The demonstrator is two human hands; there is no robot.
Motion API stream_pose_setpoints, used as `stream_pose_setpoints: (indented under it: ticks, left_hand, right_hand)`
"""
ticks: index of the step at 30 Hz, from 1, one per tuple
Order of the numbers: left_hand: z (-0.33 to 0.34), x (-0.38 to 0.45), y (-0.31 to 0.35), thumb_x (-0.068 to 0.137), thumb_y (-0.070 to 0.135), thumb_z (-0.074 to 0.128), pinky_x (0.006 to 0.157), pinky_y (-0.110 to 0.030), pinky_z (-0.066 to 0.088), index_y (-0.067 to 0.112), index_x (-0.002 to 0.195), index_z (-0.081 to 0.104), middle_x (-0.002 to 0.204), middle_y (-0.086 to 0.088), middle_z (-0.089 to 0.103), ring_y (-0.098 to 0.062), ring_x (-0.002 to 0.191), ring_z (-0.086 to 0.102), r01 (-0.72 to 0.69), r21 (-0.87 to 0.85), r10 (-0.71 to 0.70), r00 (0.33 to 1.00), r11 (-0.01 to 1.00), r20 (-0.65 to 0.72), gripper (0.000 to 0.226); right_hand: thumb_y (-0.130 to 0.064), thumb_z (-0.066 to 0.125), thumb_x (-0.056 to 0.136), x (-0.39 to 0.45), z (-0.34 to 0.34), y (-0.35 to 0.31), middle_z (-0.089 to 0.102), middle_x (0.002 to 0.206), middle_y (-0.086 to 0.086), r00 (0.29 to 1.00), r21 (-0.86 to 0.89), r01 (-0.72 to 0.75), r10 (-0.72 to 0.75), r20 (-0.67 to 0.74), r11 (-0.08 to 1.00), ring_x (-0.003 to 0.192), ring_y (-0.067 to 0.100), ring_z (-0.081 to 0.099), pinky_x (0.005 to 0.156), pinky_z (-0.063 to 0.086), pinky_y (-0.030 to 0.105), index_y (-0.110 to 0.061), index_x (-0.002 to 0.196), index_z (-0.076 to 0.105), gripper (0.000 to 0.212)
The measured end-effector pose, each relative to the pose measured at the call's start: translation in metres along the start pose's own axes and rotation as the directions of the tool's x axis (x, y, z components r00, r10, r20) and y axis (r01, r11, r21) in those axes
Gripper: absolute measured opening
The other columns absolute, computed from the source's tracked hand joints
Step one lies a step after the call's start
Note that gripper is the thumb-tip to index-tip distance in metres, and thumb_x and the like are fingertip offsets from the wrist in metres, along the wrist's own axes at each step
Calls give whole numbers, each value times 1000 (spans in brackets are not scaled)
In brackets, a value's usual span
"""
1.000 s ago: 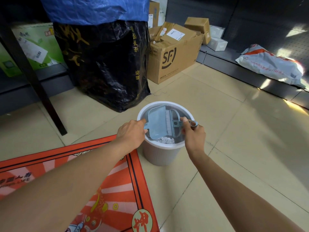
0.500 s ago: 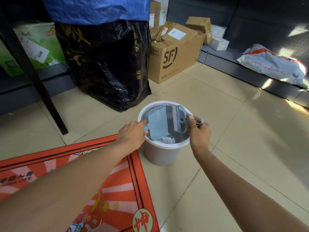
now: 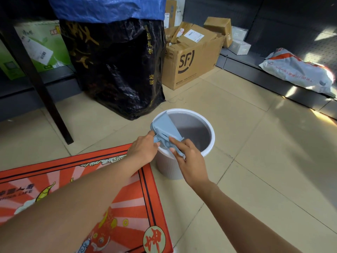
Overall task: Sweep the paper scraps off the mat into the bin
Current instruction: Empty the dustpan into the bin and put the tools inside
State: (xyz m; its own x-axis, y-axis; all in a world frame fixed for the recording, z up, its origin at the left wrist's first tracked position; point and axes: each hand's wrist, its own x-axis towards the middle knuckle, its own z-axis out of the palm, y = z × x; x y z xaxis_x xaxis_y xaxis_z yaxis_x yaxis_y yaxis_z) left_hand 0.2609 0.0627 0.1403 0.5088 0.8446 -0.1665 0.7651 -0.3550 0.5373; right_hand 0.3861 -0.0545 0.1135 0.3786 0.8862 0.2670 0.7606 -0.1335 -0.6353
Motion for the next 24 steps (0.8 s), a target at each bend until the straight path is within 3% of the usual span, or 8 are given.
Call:
stream_pose_setpoints:
  ticks: [3,7,10,13,15,16,19,24]
  left_hand:
    - [-1,1,-2,98,28,47,71,-34,43,22,128,48,106,-11,62,-30,90,57,15,-57,-14,1000,998,19,31]
    - [1,-2,-1,98,28,50,81,-34,45,19,126,51,116,-10,63,-30,105,58,67,-181,-57,997,981,59,30]
    - [5,-6,4,98,27,50,82,-32,44,18,120,54,117,-8,63,-26,104,58,92,-283,-68,993,955,94,25]
    - [9,-12,12,99,30,46,75,-40,49,17,111,54,116,-20,63,-40,101,60,149,-424,-108,987,893,120,20]
    - [10,-19,17,100,34,45,55,-32,45,15,110,54,112,-24,62,-39,85,62,190,-513,-141,981,837,132,23]
    - [10,-24,20,99,36,46,48,-27,38,16,110,54,102,-21,62,-28,70,58,205,-535,-153,978,820,140,25]
    - [11,-39,26,97,41,50,45,-21,32,18,115,55,80,1,52,-11,60,44,221,-559,-154,974,799,165,30]
    - [12,-65,43,94,44,53,47,-21,32,17,115,54,80,-1,53,-12,62,45,228,-596,-158,973,770,168,34]
  right_hand:
    - [-38,47,100,-7,2,6,51,112,-11,998,-86,22,-17,58,996,103,11,53,79,51,32,-37,141,47,41]
    - [-38,47,99,-9,7,8,48,115,-10,993,-190,18,4,116,982,104,12,52,76,52,30,-38,146,38,48]
    - [-42,46,99,-7,10,4,46,126,-9,993,-168,-3,22,115,986,114,11,48,80,53,31,-35,150,32,53]
    - [-39,47,99,-5,7,-2,46,127,-7,993,-194,-7,29,111,981,116,13,44,83,51,32,-31,153,27,57]
    - [-33,52,97,-7,2,-8,50,121,-3,995,-232,22,2,101,972,109,18,47,82,50,33,-27,151,34,57]
    - [-30,56,95,-8,-1,-10,53,116,-1,996,-257,45,-24,81,965,104,20,49,81,51,35,-25,148,40,56]
    - [-23,68,85,-12,-12,-11,54,108,0,993,-349,107,-120,-18,931,93,22,50,75,49,37,-25,136,56,52]
    - [-12,66,83,-24,-39,-17,60,110,-11,993,-368,100,-115,-17,925,103,16,52,90,30,29,-32,133,56,55]
